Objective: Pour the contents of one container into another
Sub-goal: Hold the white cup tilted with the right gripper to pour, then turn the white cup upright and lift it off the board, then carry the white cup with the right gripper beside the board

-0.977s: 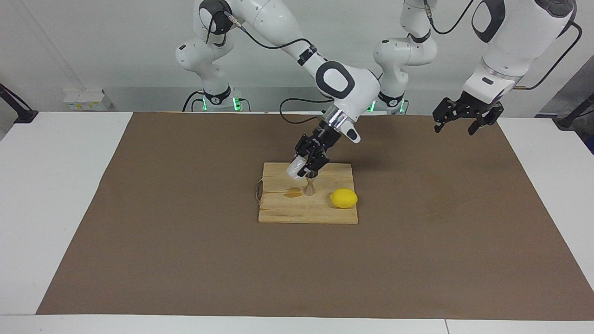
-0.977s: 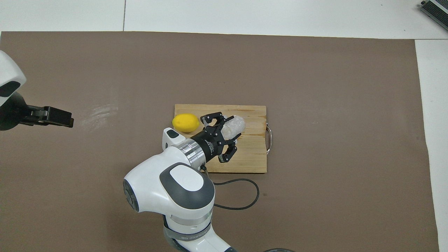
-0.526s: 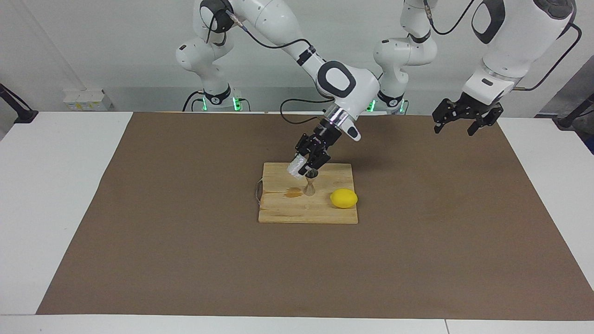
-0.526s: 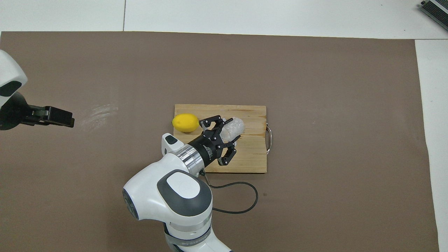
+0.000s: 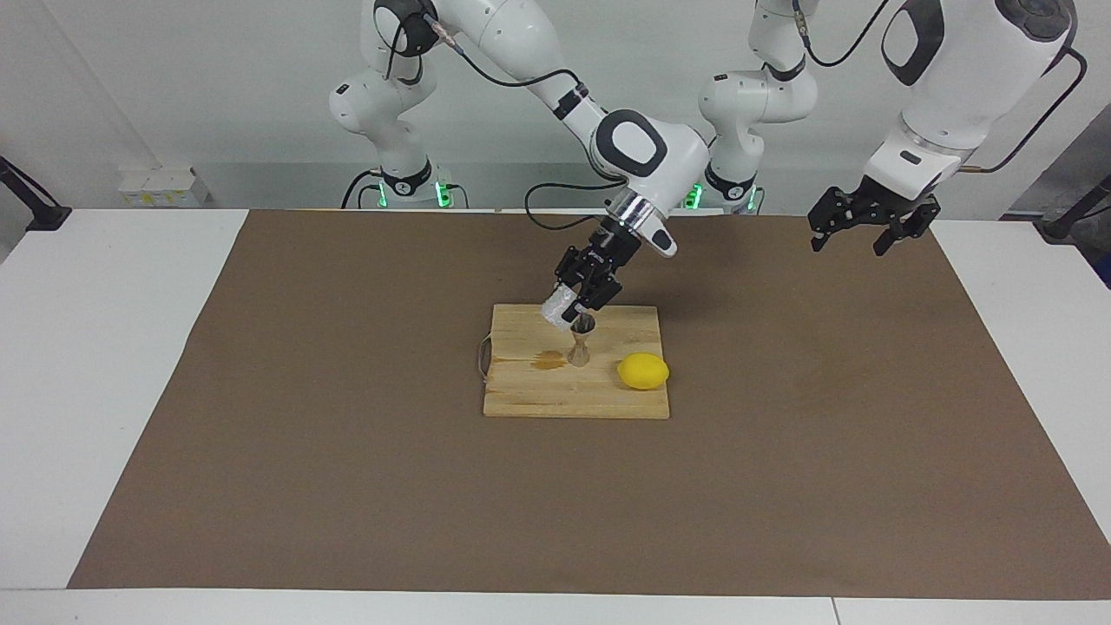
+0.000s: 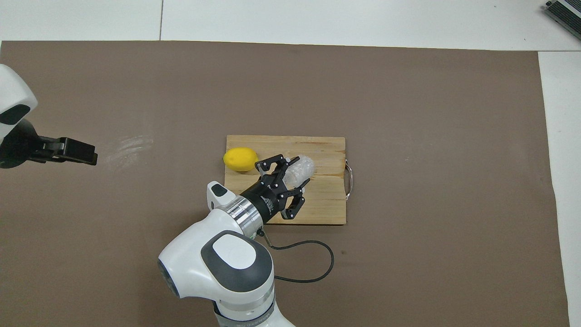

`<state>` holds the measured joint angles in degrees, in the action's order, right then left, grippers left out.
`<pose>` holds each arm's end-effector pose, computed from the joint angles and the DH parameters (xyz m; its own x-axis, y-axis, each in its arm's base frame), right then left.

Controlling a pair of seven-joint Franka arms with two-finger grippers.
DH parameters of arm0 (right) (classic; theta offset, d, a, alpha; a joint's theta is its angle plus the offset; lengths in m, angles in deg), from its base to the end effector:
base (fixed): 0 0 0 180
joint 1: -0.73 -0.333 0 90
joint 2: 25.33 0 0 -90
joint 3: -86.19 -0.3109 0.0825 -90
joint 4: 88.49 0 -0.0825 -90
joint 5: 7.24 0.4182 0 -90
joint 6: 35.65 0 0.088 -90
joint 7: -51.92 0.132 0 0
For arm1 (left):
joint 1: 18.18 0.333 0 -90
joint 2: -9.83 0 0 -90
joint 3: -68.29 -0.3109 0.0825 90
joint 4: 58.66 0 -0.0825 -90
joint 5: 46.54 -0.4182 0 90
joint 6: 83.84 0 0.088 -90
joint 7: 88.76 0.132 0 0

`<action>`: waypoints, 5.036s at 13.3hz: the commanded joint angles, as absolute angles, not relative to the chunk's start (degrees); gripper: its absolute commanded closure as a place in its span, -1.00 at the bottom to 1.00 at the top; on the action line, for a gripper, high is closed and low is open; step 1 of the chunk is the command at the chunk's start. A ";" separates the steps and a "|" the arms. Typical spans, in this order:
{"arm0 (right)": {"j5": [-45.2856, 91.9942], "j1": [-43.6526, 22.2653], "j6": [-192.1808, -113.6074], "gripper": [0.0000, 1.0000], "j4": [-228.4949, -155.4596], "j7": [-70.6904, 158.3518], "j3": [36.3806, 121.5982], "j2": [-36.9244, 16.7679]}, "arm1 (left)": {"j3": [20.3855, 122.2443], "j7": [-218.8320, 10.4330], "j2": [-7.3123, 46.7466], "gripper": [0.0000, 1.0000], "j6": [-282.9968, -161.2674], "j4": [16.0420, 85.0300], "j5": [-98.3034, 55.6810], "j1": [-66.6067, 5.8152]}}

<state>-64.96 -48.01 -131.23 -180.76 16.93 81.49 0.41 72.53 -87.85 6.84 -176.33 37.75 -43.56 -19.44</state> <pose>0.4898 0.4762 0.3458 -0.0110 0.6511 -0.7589 0.8294 0.4299 0.3568 0.5711 -0.0625 0.5718 0.9939 -0.1092 -0.0157 -0.1083 -0.9929 0.0483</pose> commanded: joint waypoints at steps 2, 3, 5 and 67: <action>-67.18 -47.61 -132.59 0.78 -183.41 18.61 81.18 -1.43 | 72.07 -88.76 7.02 -1.00 -177.00 37.58 -43.11 -20.29; -67.18 -47.61 -132.59 0.78 -183.41 18.61 81.18 -1.43 | 72.07 -88.76 7.02 -1.00 -177.00 37.58 -43.11 -20.29; -67.18 -47.43 -132.68 0.78 -183.32 18.61 81.18 -1.43 | 72.07 -88.76 7.11 -1.00 -177.00 37.58 -43.11 -20.29; -5.04 -1.29 -153.16 0.77 -197.99 -29.11 81.36 -15.92 | 72.15 -88.84 7.37 -1.00 -176.74 37.14 -46.01 -21.43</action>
<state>-6.85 -3.02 -151.37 -193.42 -25.77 82.04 -12.76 72.66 -88.41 7.04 -176.68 37.48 -44.92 -20.30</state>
